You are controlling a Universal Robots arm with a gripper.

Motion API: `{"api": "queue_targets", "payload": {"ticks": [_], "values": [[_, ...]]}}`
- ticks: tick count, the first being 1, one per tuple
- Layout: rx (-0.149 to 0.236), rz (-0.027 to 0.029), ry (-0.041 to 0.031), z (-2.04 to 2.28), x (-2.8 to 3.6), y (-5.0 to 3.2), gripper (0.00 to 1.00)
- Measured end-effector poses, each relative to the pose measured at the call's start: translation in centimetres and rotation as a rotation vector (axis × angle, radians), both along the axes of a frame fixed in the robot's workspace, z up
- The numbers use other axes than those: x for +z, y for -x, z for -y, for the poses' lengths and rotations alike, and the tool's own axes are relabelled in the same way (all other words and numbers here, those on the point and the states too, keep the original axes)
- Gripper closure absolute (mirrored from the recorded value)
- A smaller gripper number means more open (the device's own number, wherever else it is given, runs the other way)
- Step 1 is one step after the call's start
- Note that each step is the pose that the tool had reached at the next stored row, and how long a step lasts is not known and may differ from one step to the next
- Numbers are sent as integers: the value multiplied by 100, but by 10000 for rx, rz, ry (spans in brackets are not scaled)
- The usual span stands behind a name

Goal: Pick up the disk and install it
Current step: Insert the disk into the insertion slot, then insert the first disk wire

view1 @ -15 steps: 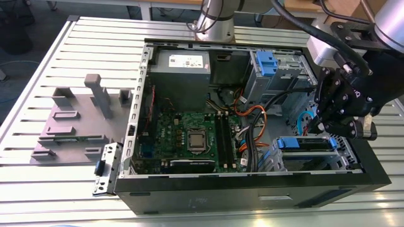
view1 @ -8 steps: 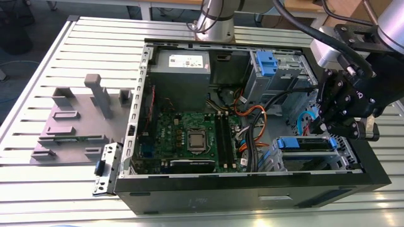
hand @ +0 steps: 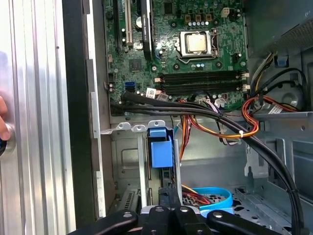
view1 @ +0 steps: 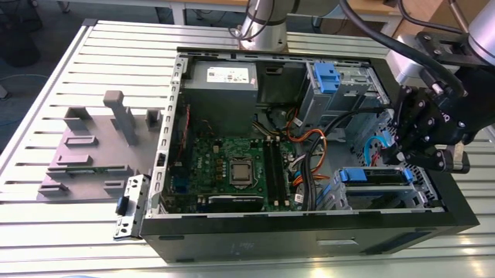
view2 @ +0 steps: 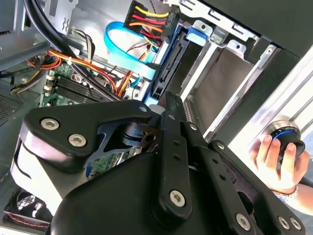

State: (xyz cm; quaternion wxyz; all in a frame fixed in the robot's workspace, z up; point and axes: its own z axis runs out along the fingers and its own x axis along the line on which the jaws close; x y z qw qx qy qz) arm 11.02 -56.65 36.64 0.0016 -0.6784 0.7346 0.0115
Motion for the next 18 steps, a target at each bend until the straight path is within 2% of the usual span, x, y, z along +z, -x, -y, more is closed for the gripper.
{"api": "queue_targets", "payload": {"ticks": [8, 18], "values": [[1, 0, 0, 0, -6, -74, 89], [3, 0, 0, 0, -7, -95, 89]]}}
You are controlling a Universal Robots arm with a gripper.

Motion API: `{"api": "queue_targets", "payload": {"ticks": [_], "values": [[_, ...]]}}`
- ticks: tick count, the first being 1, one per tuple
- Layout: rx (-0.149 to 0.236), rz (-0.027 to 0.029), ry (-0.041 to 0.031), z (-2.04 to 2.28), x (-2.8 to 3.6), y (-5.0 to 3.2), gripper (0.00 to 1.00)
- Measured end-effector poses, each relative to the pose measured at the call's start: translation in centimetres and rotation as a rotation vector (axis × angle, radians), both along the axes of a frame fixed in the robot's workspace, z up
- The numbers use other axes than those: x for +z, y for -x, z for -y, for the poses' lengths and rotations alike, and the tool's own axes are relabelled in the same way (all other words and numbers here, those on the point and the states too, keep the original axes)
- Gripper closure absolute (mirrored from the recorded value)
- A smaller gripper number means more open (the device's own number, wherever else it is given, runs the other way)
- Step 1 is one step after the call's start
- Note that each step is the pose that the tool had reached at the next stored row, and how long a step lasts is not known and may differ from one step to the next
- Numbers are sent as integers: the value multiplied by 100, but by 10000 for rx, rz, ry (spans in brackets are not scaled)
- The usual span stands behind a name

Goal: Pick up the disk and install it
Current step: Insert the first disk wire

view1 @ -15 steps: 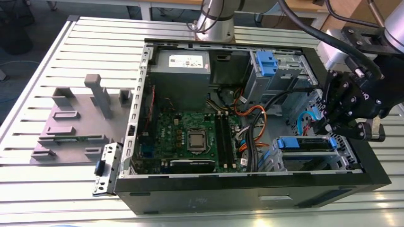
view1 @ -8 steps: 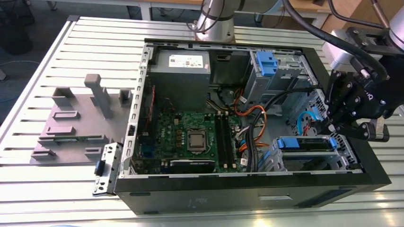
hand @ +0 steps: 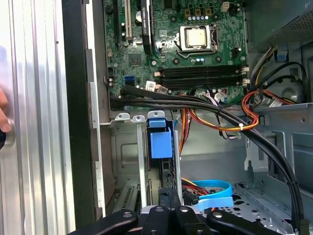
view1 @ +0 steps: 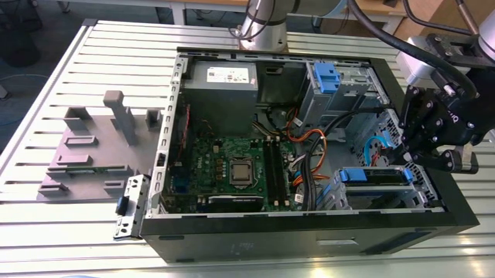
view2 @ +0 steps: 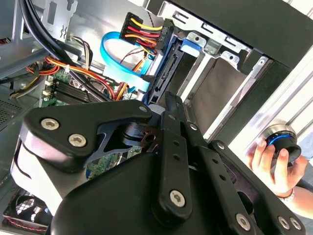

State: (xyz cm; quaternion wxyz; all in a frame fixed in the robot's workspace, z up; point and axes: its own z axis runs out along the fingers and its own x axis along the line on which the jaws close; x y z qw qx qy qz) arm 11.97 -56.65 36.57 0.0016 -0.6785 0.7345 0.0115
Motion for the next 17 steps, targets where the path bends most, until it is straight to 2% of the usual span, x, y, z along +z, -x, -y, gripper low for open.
{"api": "queue_targets", "payload": {"ticks": [17], "values": [[-2, 0, 1, 0, 1, -179, 89]]}}
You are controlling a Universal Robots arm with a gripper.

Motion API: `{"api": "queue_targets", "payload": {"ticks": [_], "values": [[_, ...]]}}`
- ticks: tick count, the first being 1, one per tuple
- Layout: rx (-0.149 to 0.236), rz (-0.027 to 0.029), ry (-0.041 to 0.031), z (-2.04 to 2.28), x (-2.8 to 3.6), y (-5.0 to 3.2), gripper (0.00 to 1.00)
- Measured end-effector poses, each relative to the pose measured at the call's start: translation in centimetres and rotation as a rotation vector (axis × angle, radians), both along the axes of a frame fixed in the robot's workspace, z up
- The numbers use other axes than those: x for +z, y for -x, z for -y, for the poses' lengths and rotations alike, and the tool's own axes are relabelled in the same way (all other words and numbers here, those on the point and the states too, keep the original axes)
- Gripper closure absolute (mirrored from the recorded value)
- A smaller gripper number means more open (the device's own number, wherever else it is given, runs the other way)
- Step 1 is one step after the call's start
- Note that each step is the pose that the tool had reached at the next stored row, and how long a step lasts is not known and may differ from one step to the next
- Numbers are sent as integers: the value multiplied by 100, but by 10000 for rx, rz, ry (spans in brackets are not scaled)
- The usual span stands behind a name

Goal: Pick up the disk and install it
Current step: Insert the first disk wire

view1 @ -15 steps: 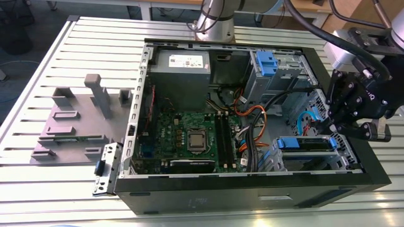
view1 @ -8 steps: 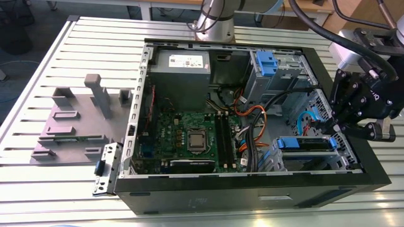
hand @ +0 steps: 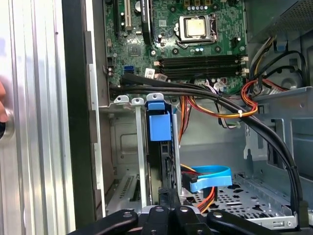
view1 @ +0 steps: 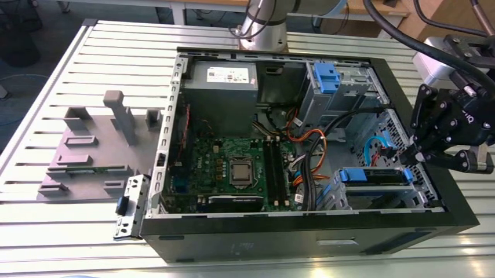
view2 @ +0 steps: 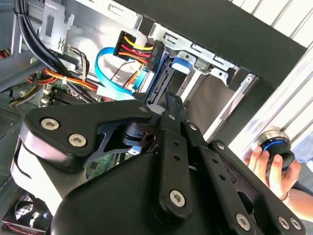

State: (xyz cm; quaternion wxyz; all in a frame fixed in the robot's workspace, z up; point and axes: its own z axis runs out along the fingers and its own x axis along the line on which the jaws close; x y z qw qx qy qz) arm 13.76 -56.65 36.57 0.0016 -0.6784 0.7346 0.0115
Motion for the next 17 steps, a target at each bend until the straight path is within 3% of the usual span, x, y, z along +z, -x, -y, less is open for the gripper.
{"api": "queue_targets", "payload": {"ticks": [17], "values": [[0, 0, -1, 0, -1, -185, 89]]}}
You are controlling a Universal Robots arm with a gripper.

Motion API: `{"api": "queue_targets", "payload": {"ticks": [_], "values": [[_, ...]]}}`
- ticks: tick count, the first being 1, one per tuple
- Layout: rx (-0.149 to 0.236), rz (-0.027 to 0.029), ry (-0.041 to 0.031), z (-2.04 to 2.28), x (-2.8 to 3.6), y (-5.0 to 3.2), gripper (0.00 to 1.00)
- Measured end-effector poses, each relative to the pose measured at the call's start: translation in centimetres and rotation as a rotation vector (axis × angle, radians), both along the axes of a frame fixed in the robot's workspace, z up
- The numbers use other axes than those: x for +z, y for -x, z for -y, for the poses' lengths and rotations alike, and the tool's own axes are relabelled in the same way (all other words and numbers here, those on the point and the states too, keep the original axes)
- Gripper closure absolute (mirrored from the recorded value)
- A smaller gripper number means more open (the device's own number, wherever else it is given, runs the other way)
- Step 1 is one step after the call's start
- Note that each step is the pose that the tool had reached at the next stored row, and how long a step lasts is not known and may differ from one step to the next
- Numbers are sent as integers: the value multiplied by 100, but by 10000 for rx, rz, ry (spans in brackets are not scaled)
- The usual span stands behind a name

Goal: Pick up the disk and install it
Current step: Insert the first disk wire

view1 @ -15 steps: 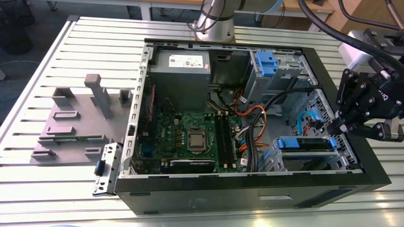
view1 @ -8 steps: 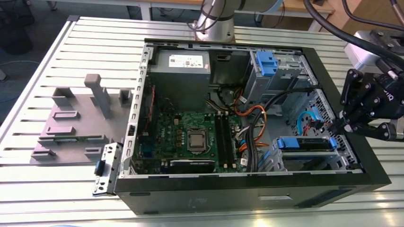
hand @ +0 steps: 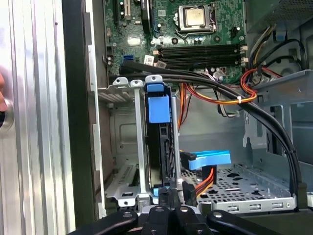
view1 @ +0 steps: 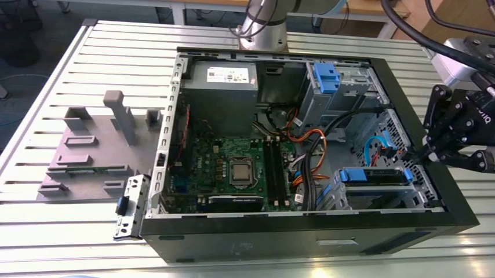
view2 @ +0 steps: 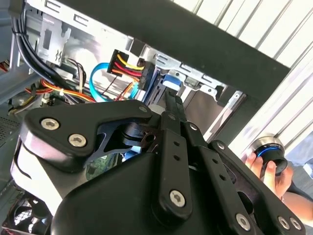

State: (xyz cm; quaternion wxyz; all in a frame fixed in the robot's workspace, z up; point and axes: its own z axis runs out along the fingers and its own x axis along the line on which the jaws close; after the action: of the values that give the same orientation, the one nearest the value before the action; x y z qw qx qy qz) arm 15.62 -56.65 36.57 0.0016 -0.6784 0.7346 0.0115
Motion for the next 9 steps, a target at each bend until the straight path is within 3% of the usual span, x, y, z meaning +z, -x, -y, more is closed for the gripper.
{"api": "queue_targets", "payload": {"ticks": [9], "values": [[-1, 0, 0, 0, 0, -102, 89]]}}
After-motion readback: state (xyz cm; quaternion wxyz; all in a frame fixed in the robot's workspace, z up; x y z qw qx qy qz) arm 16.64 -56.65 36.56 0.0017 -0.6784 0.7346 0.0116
